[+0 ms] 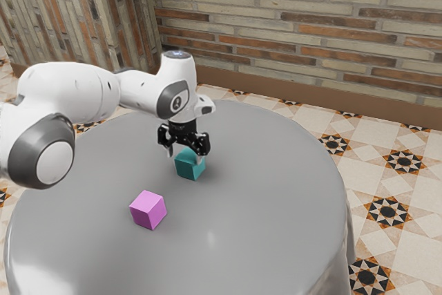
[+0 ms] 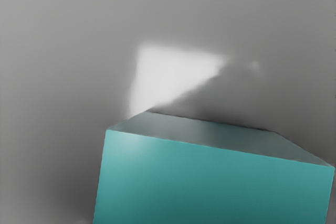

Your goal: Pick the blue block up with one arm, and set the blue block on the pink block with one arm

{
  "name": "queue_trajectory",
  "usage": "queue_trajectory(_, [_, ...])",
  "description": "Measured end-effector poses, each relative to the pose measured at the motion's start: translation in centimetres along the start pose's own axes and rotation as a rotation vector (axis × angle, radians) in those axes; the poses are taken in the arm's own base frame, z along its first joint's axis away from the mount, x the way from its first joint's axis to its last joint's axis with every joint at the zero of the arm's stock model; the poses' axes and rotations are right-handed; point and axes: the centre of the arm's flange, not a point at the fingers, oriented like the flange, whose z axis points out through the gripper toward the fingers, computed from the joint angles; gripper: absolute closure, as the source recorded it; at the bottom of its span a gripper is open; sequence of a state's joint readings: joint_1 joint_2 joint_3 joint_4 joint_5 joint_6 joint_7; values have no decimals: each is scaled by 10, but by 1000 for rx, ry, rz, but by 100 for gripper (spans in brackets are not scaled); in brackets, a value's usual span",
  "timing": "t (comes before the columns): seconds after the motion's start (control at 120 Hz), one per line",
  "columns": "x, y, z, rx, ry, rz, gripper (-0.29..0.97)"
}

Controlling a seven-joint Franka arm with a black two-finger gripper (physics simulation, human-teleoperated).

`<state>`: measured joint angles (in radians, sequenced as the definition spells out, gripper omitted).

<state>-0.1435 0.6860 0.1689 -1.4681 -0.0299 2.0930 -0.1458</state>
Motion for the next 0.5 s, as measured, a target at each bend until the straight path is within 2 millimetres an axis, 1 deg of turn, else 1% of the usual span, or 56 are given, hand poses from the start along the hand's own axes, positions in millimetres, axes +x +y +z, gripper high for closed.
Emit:
queue_trajectory(0.142, [2,1,15,-13,-19,-10,1])
queue_trajectory(0.258, [4,2,22,-20,-25,-13,11])
queue_trajectory(0.367, [4,4,23,-24,-25,-12,20])
queue_trajectory(0.5, [5,4,23,-23,-25,-13,24])
